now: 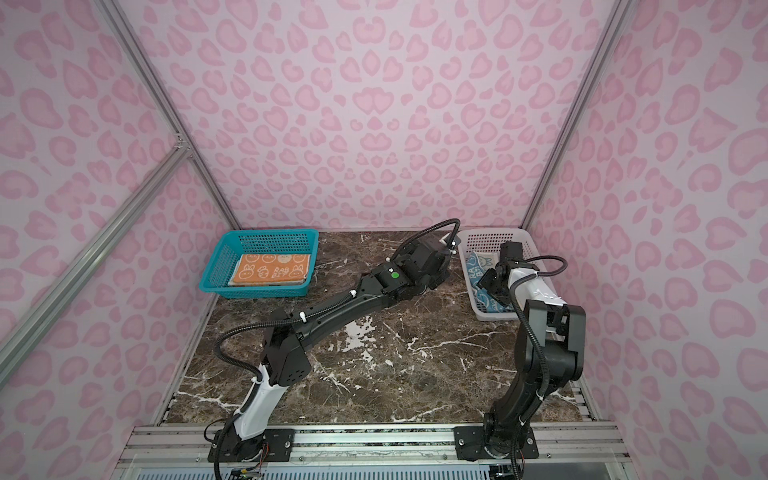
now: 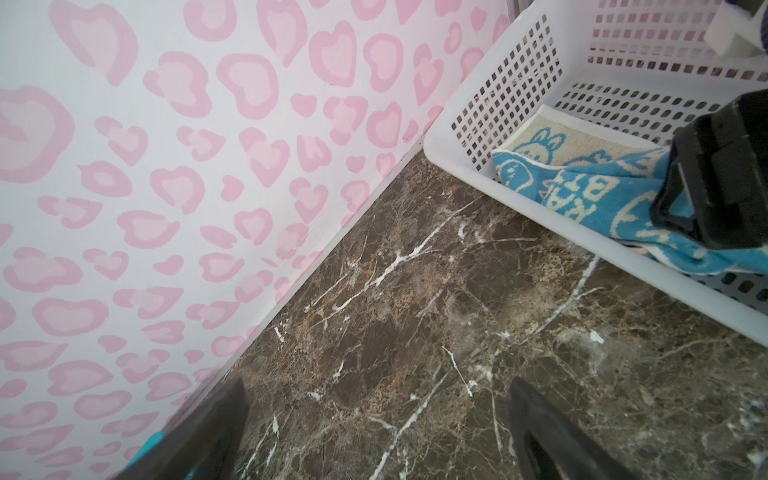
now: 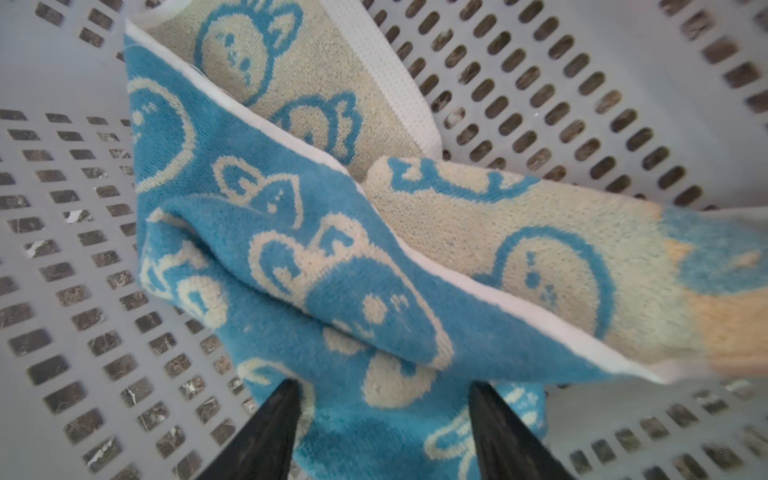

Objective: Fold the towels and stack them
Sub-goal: 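Grasp the blue towel in the white basket with the right gripper while the left approaches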

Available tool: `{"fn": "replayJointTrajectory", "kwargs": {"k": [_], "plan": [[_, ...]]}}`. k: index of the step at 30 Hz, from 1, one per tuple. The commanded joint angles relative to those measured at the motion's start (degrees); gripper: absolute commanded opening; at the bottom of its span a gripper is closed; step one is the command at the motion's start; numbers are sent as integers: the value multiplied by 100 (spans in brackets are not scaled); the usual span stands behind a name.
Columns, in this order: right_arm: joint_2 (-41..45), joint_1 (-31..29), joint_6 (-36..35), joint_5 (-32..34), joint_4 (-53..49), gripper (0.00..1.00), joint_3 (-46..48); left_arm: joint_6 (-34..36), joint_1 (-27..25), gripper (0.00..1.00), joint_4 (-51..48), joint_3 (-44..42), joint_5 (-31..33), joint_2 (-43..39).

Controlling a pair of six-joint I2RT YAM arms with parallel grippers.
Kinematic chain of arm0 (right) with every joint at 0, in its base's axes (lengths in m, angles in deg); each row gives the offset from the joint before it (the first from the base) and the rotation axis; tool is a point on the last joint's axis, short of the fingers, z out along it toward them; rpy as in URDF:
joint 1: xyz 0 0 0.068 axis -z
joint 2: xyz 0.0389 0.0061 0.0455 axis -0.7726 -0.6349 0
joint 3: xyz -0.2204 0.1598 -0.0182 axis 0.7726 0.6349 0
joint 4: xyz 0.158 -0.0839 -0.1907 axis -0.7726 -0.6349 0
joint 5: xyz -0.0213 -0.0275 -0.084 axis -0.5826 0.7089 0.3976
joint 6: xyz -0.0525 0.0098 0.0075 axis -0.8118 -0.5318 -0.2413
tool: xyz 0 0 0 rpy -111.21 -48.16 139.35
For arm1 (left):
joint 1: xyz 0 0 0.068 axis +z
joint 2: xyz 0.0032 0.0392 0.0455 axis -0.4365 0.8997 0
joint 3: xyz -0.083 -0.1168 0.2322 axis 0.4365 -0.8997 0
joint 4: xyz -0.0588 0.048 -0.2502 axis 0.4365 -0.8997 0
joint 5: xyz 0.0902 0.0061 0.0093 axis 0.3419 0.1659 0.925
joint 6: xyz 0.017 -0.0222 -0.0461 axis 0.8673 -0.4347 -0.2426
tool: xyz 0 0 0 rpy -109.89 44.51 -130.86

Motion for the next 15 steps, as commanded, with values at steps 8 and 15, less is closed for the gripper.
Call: {"fn": "replayJointTrajectory", "kwargs": {"k": [8, 15], "plan": [[491, 5, 96, -534, 310, 0, 224, -297, -16, 98, 96, -553, 121, -407], [1403, -327, -208, -427, -645, 0, -747, -798, -16, 98, -106, -1049, 315, -996]]}}
